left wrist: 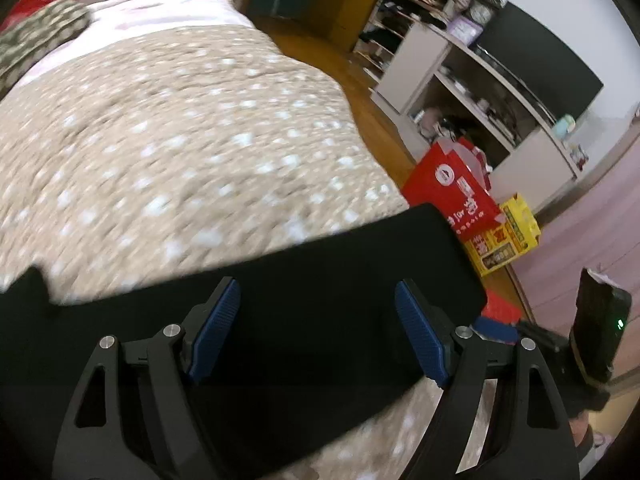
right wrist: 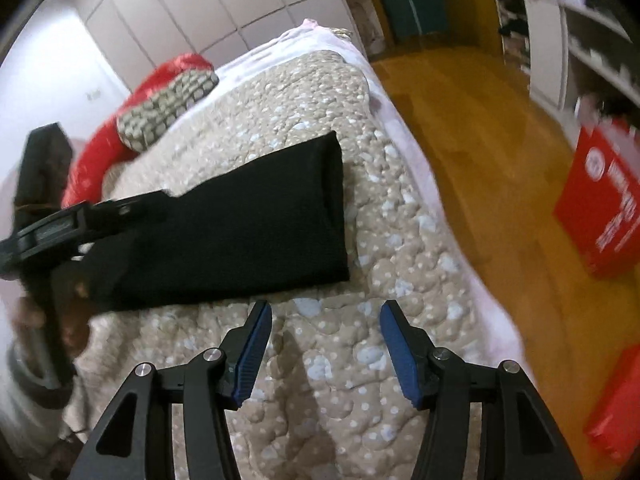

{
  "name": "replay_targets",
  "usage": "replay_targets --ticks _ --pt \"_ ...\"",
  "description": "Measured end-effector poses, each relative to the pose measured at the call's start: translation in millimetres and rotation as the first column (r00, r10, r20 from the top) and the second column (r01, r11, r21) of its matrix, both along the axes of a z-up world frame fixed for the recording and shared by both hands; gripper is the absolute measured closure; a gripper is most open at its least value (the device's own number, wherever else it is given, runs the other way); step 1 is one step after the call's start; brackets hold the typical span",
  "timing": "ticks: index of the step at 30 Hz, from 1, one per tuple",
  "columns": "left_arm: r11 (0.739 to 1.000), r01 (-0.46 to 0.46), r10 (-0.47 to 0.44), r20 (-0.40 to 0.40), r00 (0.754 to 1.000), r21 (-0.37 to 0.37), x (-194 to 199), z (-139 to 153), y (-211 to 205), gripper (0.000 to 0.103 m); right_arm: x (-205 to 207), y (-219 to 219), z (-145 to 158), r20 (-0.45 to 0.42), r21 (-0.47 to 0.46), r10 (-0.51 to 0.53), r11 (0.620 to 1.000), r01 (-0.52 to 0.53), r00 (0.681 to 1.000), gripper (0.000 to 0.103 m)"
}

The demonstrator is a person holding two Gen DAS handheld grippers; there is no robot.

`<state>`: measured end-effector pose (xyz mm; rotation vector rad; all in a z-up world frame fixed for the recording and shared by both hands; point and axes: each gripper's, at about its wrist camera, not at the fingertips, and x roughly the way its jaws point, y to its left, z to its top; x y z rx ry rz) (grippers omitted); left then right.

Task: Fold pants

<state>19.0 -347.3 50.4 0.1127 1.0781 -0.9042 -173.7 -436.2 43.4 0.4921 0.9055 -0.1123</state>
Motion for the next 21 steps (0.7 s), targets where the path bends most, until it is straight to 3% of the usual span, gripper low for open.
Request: replay_targets --ticks 4,11,13,16,21 --pt "0.998 0.062 -0.062 -0.017 0.998 -0.008 11 0 -36 0.023 0 -1 0 0.058 0.058 0.008 0.998 -0.011 0.998 0.040" --pt "0.979 0.198 -0.196 -0.048 0.979 0.047 10 -6 -90 0.023 7 4 -4 0.130 0.103 -0.008 0.995 -0.006 0.991 0.035" --pt "0.970 0.236 -0.231 -0.084 0.969 0.057 10 -13 -106 0.023 12 5 -5 0.135 0.108 -0.013 0.994 -0.002 0.991 0.035" --pt "0.952 0.304 -0.299 -0.092 0.950 0.048 2 -15 -121 0.012 15 5 -6 0.153 0.141 -0.030 0.990 0.008 0.988 0.035" --pt "0.918 0.396 -0.393 -0.075 0.916 0.029 -4 -21 -132 0.013 23 6 -9 0.162 0.152 -0.070 0.987 0.046 0.984 0.037"
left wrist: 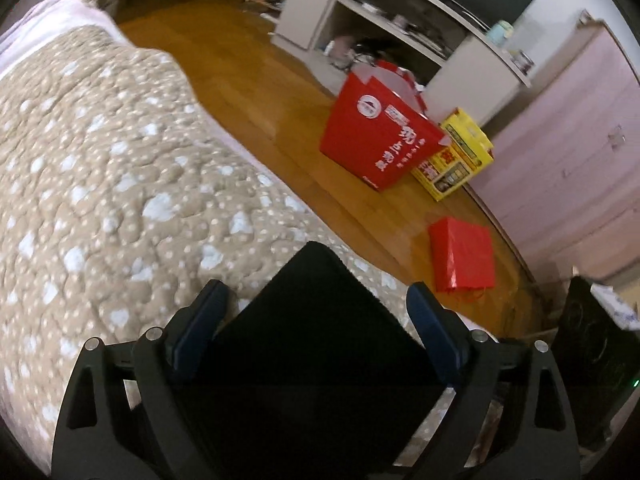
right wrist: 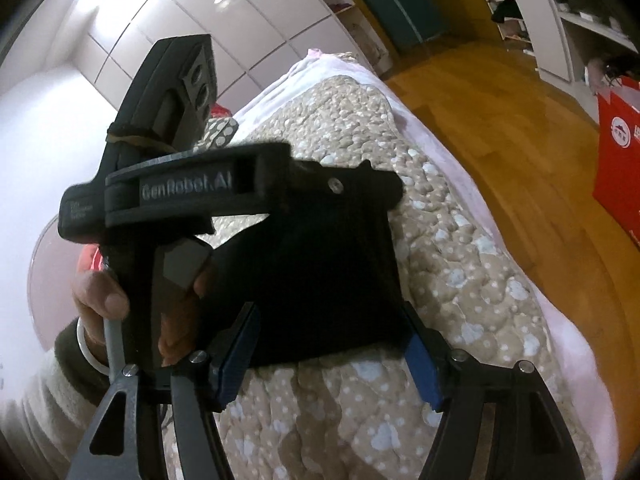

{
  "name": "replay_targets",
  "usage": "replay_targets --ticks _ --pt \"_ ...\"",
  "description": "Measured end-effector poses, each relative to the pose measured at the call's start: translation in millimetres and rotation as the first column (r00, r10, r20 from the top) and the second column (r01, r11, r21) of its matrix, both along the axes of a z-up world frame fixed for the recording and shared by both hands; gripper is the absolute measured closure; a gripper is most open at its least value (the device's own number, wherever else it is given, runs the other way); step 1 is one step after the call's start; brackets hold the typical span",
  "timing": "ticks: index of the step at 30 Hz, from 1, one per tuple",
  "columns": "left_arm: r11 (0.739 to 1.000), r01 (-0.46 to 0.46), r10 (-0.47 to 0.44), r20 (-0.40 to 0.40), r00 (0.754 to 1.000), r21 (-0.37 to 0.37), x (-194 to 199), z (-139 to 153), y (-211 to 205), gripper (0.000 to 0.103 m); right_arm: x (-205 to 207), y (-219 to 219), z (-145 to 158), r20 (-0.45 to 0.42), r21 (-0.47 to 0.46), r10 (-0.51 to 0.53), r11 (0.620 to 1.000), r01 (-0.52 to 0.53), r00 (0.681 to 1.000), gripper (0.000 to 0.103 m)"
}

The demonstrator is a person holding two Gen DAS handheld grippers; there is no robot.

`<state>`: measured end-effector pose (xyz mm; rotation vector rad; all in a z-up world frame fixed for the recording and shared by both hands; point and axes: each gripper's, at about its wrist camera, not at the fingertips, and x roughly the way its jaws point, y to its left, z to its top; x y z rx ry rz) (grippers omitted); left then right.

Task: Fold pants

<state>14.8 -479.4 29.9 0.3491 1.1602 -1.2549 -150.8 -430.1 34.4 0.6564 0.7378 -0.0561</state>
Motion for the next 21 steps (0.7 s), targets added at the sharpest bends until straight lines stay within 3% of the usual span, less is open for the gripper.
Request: replay_targets --ticks 1,2,3,4,5,8,14,17,21 --pt "1.000 -0.010 0.010 -0.009 1.000 -0.017 3 -2 1 0.023 2 0 0 0.006 -0.001 -0.004 1.000 0.004 1.000 0.043" --pt "0.999 -0.023 0.023 -0.012 1.000 -0.024 6 -3 3 0.041 3 -1 -1 0.014 -0.001 -0.009 1.000 0.009 1.000 0.051" --pt "0.999 -0.044 0.043 -0.021 0.999 -0.029 11 -3 6 0.051 7 -3 -2 0.019 0.014 -0.003 1.000 0.003 1.000 0.070" --pt "0.998 -0.054 0.052 -0.051 0.997 -0.040 16 -3 10 0.071 9 -4 -3 0.021 0.030 0.004 1.000 -0.004 1.000 0.081" --pt "0.996 -0.070 0.064 -0.106 0.992 -0.052 23 -3 14 0.080 12 -3 -2 0.022 0.033 0.009 0.999 -0.010 1.000 0.083" --pt "0.988 -0.127 0.111 -0.166 0.980 -0.087 36 12 36 0.086 21 8 16 0.049 -0.052 0.036 0.998 -0.033 0.998 0.089" --pt "0.951 -0.244 0.234 -0.076 0.969 -0.190 48 88 128 0.086 43 54 71 0.158 -0.131 0.205 0.974 -0.185 0.966 0.090" --pt "0.909 -0.364 0.367 -0.024 0.930 -0.200 57 103 197 0.085 67 96 82 0.165 -0.155 0.325 0.941 -0.301 0.931 0.090" --pt "0.831 -0.533 0.538 -0.013 0.843 -0.161 70 92 285 0.085 109 161 55 0.101 -0.112 0.462 0.885 -0.451 0.881 0.088"
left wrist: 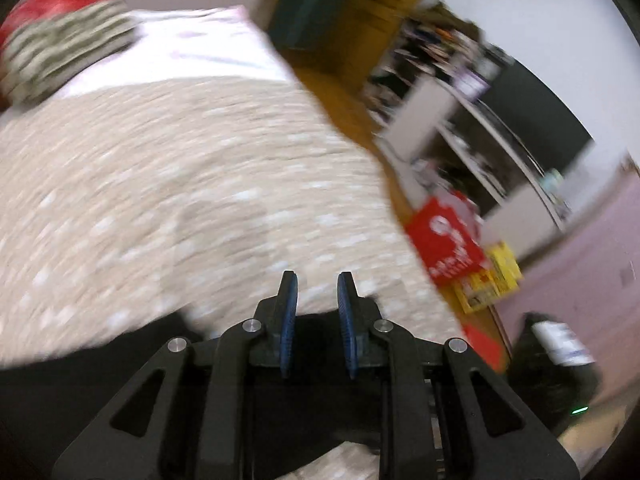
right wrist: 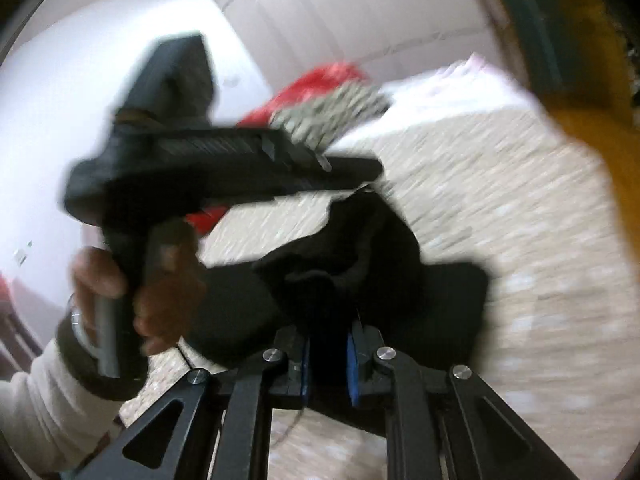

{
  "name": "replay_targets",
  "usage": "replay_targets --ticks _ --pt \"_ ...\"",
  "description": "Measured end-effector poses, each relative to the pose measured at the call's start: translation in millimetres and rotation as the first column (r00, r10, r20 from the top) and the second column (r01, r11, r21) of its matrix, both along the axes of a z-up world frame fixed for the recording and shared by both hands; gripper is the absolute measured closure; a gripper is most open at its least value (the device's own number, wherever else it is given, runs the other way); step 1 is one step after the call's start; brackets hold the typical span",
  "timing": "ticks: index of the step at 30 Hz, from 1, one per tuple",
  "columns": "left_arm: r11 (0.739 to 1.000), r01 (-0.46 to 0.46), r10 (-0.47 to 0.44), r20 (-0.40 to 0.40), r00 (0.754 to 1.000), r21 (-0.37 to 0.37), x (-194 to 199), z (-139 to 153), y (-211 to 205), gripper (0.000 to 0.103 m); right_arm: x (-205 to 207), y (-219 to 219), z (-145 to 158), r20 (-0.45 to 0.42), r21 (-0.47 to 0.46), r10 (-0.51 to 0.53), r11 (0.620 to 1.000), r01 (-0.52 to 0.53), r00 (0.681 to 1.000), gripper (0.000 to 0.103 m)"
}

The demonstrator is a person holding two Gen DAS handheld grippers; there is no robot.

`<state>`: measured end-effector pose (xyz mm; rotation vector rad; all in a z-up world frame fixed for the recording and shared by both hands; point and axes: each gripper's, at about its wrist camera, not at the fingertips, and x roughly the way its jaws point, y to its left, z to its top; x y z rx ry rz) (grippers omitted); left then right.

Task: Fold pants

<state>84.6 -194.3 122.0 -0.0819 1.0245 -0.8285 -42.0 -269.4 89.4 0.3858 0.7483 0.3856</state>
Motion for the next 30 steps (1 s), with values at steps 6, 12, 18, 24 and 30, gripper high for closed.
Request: replay_targets --ticks 6,12,18,24,30 --pt "0.994 -0.112 0.112 -0.057 0.992 0.003 -6 -19 63 0.054 14 56 -15 -0.098 -0.132 0.184 0.972 -0.196 0.978 0.067" --pt "0.990 -0.137 0.139 -0.093 0.986 0.028 -39 -44 42 0.042 -19 -9 24 0.032 -0.025 0.039 0.999 -0.038 0.999 0.057" --pt "0.986 -0.142 0.153 -0.127 0.980 0.088 -55 -66 27 0.042 0 -16 8 -0.046 -0.130 -0.089 0.988 0.083 0.995 0.064" --pt "0.959 -0.182 0.193 -0.030 0.981 0.217 -73 -79 13 0.042 32 -32 -29 -0.133 -0.287 -0.184 0.948 0.140 0.974 0.073" --pt "0.947 -0.212 0.210 0.037 0.977 0.243 -82 -84 9 0.042 31 -25 -13 -0.137 -0.348 -0.171 0.930 0.115 0.976 0.074"
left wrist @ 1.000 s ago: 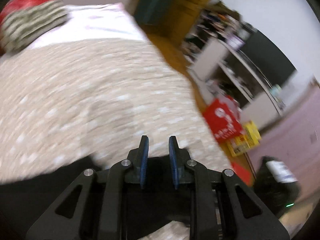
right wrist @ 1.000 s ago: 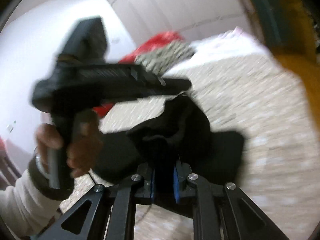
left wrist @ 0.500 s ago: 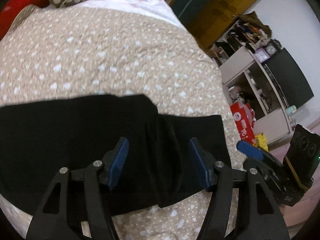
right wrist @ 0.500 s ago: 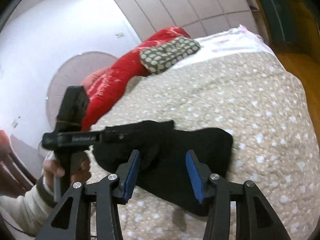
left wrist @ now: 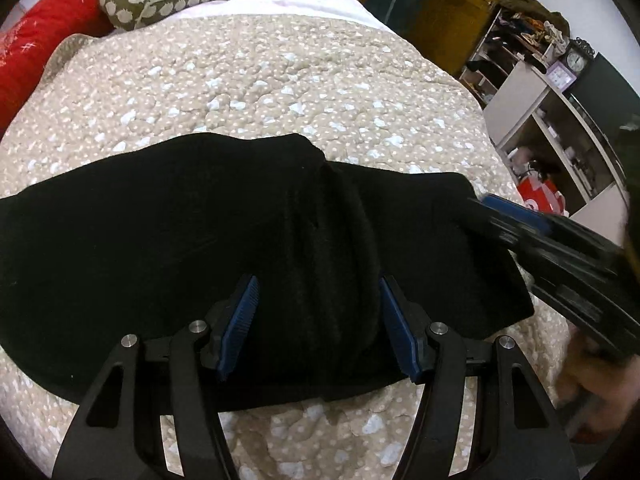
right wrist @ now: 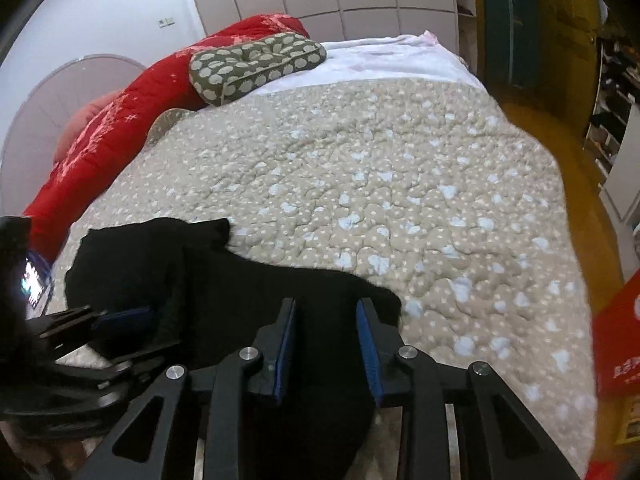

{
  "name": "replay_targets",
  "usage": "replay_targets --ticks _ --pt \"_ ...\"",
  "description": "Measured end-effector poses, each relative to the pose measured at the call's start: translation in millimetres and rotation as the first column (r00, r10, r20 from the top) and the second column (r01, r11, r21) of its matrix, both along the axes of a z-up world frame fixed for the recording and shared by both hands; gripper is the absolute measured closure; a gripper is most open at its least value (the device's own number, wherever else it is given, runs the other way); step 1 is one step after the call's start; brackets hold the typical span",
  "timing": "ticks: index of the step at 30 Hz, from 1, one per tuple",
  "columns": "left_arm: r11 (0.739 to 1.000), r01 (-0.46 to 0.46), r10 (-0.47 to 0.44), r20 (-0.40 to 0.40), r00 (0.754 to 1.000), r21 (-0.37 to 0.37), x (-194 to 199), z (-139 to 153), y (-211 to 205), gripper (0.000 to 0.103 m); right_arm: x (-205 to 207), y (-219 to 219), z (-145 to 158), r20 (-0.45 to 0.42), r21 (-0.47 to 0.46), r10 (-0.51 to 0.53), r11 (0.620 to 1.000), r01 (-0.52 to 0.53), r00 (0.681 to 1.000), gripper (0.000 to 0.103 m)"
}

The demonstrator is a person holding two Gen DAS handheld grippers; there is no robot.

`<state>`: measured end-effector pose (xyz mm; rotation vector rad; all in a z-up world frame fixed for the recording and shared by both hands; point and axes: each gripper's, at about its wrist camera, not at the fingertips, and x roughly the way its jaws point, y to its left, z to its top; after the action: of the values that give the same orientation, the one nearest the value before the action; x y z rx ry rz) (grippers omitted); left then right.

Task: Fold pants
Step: 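Lay the folded pants down and open both grippers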

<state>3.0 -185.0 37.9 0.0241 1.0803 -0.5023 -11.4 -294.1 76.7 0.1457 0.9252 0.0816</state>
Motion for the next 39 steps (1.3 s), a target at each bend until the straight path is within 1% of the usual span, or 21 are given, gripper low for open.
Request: replay_targets --ticks 2,4,6,9,10,13,16,19,23,25,27,29,30,32,34,36,39 --pt "1.000 -0.004 0.004 0.007 1.000 -0.004 0 -1 1 0.042 -22 9 17 0.019 0.000 0.033 0.999 -0.033 0.999 0.074" --pt "1.000 -0.010 0.010 0.010 1.000 -0.013 -1 -2 2 0.042 -38 21 23 0.024 -0.022 0.068 0.997 -0.068 0.997 0.074" --pt "1.000 -0.012 0.013 0.015 1.000 -0.020 -2 -3 3 0.042 -52 30 16 -0.006 -0.057 0.084 0.995 -0.084 0.996 0.074" --pt "0.999 -0.020 0.021 0.023 1.000 -0.025 -3 -4 3 0.041 -61 35 -8 -0.027 -0.100 0.068 0.992 -0.070 0.997 0.073" --pt "0.999 -0.025 0.026 0.022 0.999 -0.025 -3 -4 3 0.041 -60 37 -12 -0.030 -0.105 0.062 0.992 -0.065 0.998 0.073" --pt "0.999 -0.032 0.032 0.000 0.999 -0.035 -2 -1 7 0.041 -58 41 -6 -0.034 -0.120 0.069 0.990 -0.072 0.997 0.073" --pt "0.998 -0.042 0.040 -0.040 0.998 -0.041 -2 7 15 0.041 -53 38 9 -0.010 -0.043 0.078 0.996 -0.078 0.997 0.073" --pt "0.998 -0.052 0.049 -0.077 0.996 -0.040 -6 23 33 0.041 -41 45 18 0.011 -0.030 0.083 0.996 -0.082 0.997 0.073" --pt "0.996 -0.062 0.055 -0.119 0.991 -0.058 -17 52 72 0.041 -17 62 15 0.009 -0.008 0.113 0.994 -0.113 0.994 0.073" --pt "0.995 -0.086 0.078 -0.134 0.988 -0.053 -24 62 95 0.041 -3 77 6 -0.015 -0.031 0.134 0.990 -0.135 0.991 0.074" --pt "0.991 -0.130 0.128 -0.120 0.985 -0.013 -34 65 116 0.041 9 88 -7 -0.039 -0.015 0.157 0.987 -0.157 0.987 0.073" --pt "0.985 -0.175 0.174 -0.100 0.980 0.004 -40 60 133 0.041 15 97 -18 -0.042 -0.016 0.170 0.985 -0.170 0.985 0.073" --pt "0.976 -0.219 0.220 -0.083 0.972 0.020 -42 54 142 0.041 16 102 -20 -0.033 -0.046 0.169 0.984 -0.171 0.985 0.073" --pt "0.957 -0.285 0.289 -0.066 0.955 0.054 -42 44 152 0.041 17 108 -16 -0.041 -0.078 0.173 0.981 -0.175 0.984 0.073" --pt "0.937 -0.342 0.345 -0.041 0.938 0.070 -42 29 162 0.041 16 109 -9 -0.044 -0.066 0.185 0.980 -0.188 0.982 0.073" --pt "0.922 -0.377 0.379 0.000 0.926 0.091 -42 21 168 0.041 11 109 0 -0.027 -0.059 0.196 0.978 -0.198 0.980 0.073" --pt "0.916 -0.394 0.394 0.014 0.919 0.072 -41 16 174 0.041 4 110 6 -0.011 -0.090 0.189 0.978 -0.189 0.982 0.073"
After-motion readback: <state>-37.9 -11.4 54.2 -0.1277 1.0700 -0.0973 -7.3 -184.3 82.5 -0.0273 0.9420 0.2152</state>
